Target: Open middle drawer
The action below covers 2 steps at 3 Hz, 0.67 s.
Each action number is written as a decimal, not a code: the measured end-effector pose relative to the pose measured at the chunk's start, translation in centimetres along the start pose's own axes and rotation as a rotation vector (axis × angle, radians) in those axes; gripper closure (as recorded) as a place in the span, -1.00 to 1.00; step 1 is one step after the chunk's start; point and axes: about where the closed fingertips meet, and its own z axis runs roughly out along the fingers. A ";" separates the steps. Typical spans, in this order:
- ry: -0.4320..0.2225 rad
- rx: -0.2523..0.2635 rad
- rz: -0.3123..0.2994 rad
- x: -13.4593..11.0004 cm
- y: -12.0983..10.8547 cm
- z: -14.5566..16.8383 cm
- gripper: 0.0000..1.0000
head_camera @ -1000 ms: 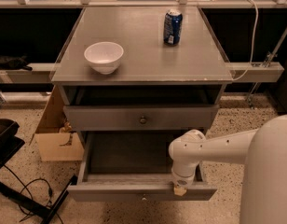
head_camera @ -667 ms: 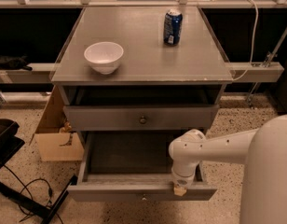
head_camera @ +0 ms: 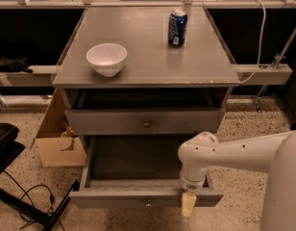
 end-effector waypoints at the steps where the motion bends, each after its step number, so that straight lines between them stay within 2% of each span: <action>1: -0.027 0.034 -0.019 0.0 1.8 -4.4 -1.00; 2: -0.028 0.111 -0.036 -0.4 3.8 -12.0 -1.00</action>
Offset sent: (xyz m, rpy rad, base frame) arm -0.0103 0.0137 0.2674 -0.0284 -0.2998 0.0531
